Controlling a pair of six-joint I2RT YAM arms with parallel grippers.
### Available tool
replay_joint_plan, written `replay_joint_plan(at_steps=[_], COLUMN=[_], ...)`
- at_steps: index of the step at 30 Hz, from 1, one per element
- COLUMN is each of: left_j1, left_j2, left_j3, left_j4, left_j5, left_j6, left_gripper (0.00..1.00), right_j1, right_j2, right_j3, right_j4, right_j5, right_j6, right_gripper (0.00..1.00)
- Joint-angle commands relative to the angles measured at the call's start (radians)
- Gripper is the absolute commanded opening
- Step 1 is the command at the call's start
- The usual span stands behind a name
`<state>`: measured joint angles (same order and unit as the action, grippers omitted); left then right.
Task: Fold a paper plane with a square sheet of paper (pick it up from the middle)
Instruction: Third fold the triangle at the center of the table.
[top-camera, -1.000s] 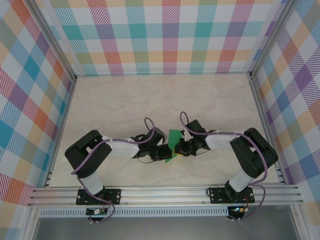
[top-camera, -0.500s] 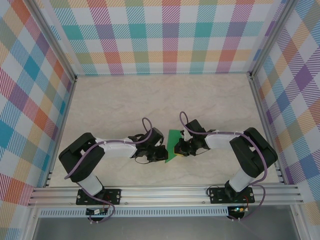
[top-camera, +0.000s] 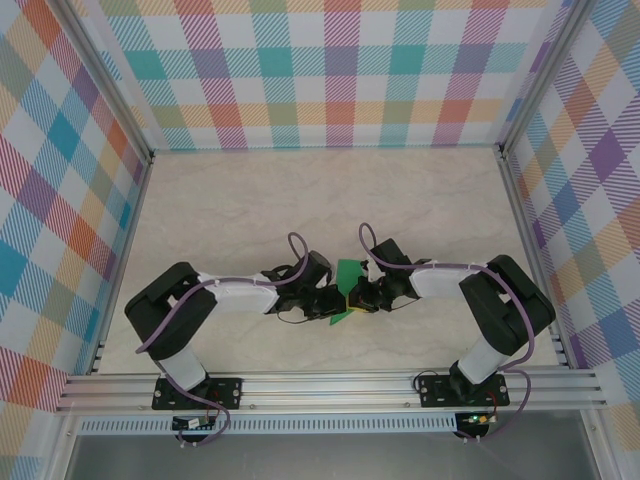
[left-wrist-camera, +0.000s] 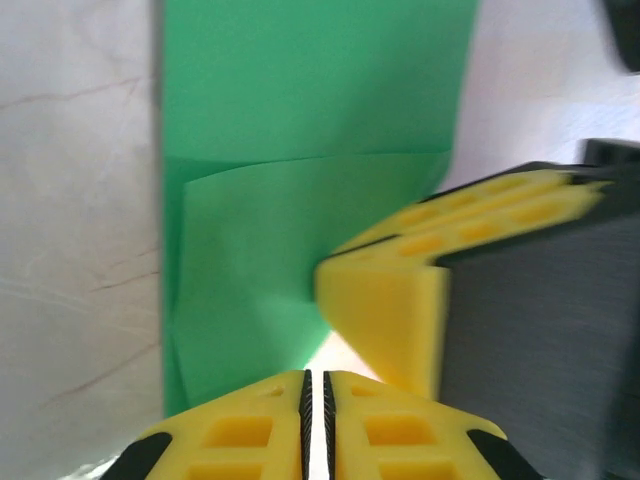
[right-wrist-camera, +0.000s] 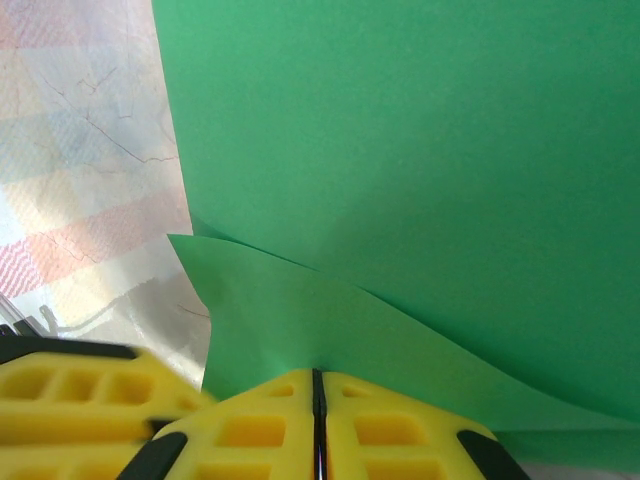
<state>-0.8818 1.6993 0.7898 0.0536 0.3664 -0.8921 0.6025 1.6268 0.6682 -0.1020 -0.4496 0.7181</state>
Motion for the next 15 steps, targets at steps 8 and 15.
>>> replay_joint_plan(at_steps=[8, 15], left_j1=[-0.034, -0.042], left_j2=[0.037, -0.028], left_j3=[-0.084, -0.112], left_j4=[-0.061, -0.099], left_j5=[-0.048, -0.065], left_j6=[-0.043, -0.024], left_gripper=[0.12, 0.13], right_j1=[0.003, 0.003], right_j2=[0.059, 0.065], right_j3=[-0.020, -0.015], right_j4=[-0.112, -0.124], right_j5=[0.138, 0.149], right_j6=[-0.016, -0.022], right_gripper=[0.09, 0.09])
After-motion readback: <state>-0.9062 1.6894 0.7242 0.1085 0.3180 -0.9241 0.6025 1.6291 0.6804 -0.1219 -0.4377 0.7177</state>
